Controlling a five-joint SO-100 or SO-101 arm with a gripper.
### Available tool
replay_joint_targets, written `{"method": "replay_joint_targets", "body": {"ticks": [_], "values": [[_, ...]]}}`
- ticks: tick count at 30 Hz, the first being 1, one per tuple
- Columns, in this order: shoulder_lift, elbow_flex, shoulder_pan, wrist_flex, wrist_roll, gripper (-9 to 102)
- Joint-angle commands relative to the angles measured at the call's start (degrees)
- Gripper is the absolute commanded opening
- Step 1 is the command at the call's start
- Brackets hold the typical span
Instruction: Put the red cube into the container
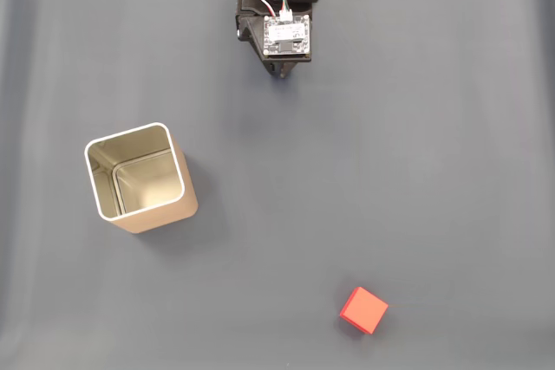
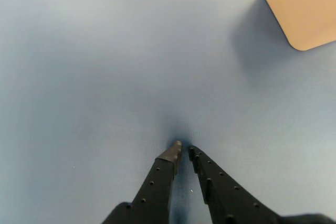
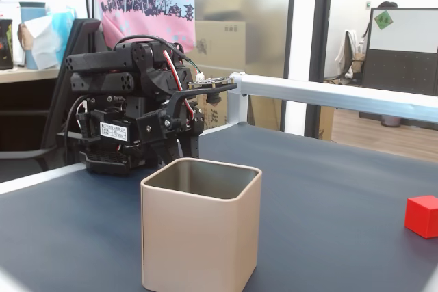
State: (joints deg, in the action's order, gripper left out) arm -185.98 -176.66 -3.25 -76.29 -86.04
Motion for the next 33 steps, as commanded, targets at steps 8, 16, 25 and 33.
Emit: {"method": "replay_joint_targets", "body": {"ticks": [8,16,25,33], "values": [[-4.48,-0.62,0.88,-1.05,-5.19,0],[-4.48,-0.62,0.88,-1.05,-5.1,0],[-4.48,-0.62,1.05,-1.05,-5.19,0],[-3.52,-0.26,2.29,11.34,-3.96,0]]}}
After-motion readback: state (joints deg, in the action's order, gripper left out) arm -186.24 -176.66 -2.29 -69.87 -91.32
